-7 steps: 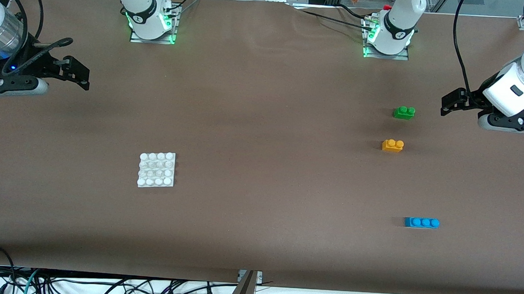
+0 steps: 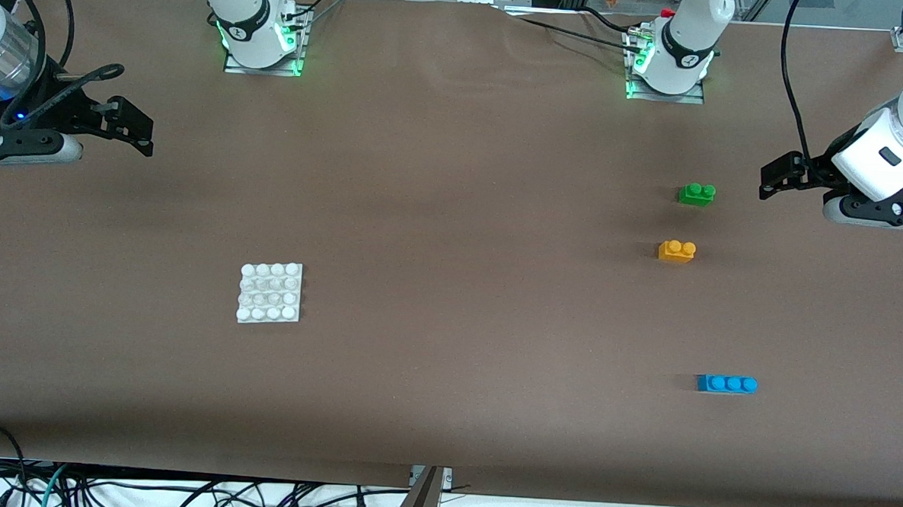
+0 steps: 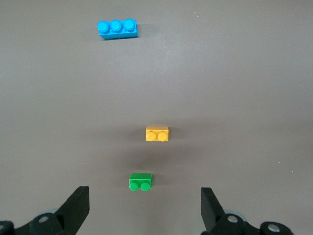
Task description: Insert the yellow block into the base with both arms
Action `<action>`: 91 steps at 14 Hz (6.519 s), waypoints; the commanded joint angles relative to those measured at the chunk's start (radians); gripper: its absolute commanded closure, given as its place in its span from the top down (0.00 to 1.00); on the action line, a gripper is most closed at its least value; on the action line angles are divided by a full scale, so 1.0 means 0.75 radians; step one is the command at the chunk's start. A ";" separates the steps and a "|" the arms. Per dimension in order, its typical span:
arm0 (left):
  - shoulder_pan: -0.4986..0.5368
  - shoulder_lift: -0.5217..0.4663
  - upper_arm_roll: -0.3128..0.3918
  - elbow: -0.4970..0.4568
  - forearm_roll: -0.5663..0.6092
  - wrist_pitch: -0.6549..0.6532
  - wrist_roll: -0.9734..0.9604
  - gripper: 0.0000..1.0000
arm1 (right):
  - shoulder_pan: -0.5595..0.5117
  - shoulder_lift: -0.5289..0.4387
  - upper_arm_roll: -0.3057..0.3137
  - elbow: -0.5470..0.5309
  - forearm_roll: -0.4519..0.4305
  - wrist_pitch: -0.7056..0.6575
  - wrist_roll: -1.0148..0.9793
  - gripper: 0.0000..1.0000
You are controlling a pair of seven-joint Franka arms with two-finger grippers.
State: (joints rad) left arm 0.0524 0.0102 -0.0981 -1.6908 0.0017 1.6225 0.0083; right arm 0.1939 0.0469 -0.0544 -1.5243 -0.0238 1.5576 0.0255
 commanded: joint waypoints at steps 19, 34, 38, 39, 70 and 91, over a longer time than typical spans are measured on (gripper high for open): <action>0.002 0.015 -0.008 0.043 -0.023 -0.040 0.011 1.00 | -0.007 0.011 0.003 0.032 0.024 0.036 0.007 0.99; -0.007 0.017 -0.008 0.054 -0.023 -0.049 0.009 1.00 | -0.001 0.011 0.005 0.046 0.021 0.044 0.005 0.99; -0.007 0.017 -0.008 0.058 -0.023 -0.059 0.011 1.00 | -0.003 0.011 0.001 0.044 0.024 0.042 0.003 0.99; -0.007 0.017 -0.008 0.058 -0.023 -0.063 0.011 1.00 | -0.003 0.011 0.001 0.044 0.024 0.042 0.007 0.99; -0.013 0.017 -0.041 0.062 -0.019 -0.069 0.009 1.00 | -0.023 0.760 0.005 -0.358 0.158 1.273 0.011 0.98; -0.011 0.021 -0.057 0.092 -0.021 -0.184 0.005 1.00 | -0.031 0.801 0.054 -0.428 0.173 1.376 0.050 0.76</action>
State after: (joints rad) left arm 0.0428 0.0108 -0.1357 -1.6631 0.0015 1.5134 0.0082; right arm 0.1778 0.6492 -0.0310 -1.8254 0.0963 2.5731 0.0588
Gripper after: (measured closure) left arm 0.000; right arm 0.189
